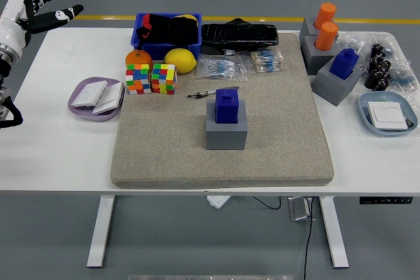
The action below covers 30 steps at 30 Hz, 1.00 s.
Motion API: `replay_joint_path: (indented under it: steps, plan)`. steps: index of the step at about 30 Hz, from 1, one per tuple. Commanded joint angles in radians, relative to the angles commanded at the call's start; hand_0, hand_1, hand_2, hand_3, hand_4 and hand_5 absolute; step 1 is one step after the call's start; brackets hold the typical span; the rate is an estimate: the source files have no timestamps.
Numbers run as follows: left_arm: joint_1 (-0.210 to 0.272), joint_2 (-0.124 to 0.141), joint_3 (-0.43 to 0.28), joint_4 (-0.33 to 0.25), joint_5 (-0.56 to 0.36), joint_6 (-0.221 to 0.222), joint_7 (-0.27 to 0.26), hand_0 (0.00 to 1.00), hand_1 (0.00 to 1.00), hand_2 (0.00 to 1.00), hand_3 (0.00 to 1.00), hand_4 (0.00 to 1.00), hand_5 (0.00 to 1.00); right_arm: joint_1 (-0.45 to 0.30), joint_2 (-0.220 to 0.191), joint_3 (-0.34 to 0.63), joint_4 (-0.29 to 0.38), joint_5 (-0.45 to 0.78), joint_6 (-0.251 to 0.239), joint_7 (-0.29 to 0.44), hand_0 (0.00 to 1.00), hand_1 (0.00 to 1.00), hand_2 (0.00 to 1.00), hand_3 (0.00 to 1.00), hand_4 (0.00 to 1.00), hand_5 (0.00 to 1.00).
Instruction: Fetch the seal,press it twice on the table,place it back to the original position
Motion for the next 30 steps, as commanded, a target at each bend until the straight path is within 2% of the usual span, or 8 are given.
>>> replay_joint_path:
  steps: [30]
  plan:
    - [-0.017, 0.001, -0.007, 0.0, 0.0, -0.003, 0.0, 0.901, 0.869, 0.884, 0.904, 0.901, 0.176, 0.0, 0.002, 0.011, 0.0, -0.003, 0.001, -0.001, 0.851, 0.773, 0.775, 0.745, 0.817, 0.518]
